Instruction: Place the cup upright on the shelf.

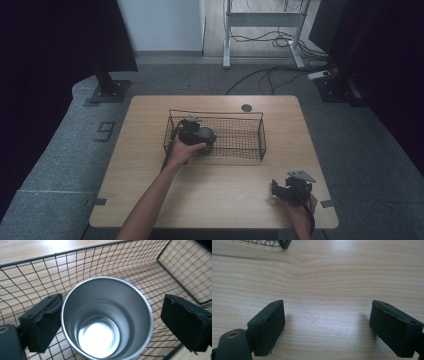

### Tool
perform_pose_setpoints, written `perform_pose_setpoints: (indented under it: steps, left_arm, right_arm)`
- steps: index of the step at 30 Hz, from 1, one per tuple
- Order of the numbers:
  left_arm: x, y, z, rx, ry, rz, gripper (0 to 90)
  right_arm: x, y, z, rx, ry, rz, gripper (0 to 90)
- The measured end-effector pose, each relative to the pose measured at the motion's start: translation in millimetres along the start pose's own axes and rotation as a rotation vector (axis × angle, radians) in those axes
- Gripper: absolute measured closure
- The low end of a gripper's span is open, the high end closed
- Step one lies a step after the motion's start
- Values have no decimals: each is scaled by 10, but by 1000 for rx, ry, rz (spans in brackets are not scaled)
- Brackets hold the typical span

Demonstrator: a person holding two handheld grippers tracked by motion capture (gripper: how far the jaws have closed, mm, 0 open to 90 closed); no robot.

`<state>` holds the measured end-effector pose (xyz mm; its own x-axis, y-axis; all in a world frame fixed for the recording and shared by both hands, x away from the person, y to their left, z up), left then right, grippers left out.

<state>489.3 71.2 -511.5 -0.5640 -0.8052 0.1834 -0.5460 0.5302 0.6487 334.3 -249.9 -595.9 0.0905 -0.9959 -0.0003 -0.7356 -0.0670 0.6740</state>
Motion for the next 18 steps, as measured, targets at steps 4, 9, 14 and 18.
perform_pose_setpoints:
  steps: [4, 9, 14, 18]
  left_arm:
    - [11, 156, -64, 53, -22, -7, 35]
    - [14, 254, -80, 71, -32, -13, 34]
    - [61, 442, -66, 101, -41, -18, 36]
    - [134, 611, -29, 129, -58, -10, 38]
  right_arm:
    - [0, 0, 0, 0, 0, 0, 130]
    - [1, 0, -1, 1, 2, 0, 131]
    - [0, 0, 0, 0, 0, 0, 130]
    - [0, 0, 0, 0, 0, 0, 131]
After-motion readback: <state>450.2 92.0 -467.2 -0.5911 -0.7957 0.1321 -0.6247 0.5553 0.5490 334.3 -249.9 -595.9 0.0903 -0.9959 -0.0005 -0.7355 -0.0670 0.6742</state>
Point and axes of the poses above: each handheld gripper's, and its own axes: y roughly backward along the jaws, z roughly out of its underside, x roughly to its right, the point moved 6 cm from there along -y, roughly forward along the jaws, and after that the axes turned 1 degree about z, right-handed, at the moved point
